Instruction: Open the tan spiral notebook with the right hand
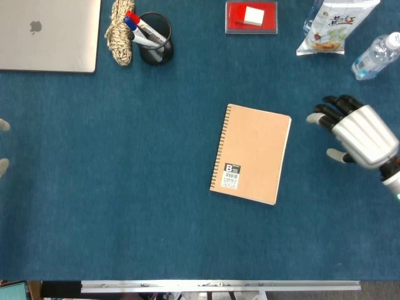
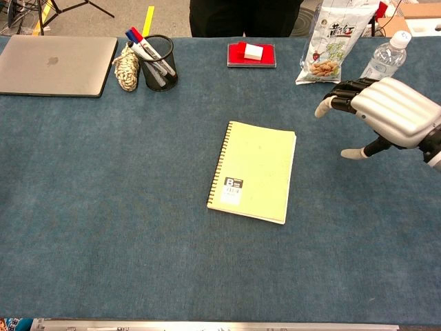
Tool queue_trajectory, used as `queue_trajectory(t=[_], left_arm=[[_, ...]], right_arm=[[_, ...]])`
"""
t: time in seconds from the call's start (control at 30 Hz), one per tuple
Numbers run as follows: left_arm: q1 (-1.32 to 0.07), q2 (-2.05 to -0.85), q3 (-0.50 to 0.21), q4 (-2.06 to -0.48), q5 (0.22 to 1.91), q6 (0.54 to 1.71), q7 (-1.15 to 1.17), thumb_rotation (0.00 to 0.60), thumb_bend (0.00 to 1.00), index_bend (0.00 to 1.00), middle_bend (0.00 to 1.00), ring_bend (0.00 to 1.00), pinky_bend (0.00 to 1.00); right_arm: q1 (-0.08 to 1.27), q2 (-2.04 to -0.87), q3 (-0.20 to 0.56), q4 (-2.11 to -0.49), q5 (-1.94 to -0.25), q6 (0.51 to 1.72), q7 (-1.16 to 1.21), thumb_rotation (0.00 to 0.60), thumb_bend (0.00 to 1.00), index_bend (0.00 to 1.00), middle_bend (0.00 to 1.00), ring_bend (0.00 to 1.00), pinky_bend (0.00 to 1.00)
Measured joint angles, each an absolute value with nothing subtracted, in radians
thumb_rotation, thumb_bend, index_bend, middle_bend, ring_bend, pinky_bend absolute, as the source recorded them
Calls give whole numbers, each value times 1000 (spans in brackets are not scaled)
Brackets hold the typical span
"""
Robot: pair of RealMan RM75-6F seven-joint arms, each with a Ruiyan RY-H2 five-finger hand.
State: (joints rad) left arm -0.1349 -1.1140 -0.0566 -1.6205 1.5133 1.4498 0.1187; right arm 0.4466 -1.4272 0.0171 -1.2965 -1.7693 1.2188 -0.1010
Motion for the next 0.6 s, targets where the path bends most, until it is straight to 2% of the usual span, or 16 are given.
queue_trajectory(t=[0.6], left_arm=[[-137,-1116,-44,-1608,1501,1437,120,600,127,394,338,349,551]], right_arm=[[519,-1516,-22,-1208,-1773,1162,-59,600,0,339,321,210,265]])
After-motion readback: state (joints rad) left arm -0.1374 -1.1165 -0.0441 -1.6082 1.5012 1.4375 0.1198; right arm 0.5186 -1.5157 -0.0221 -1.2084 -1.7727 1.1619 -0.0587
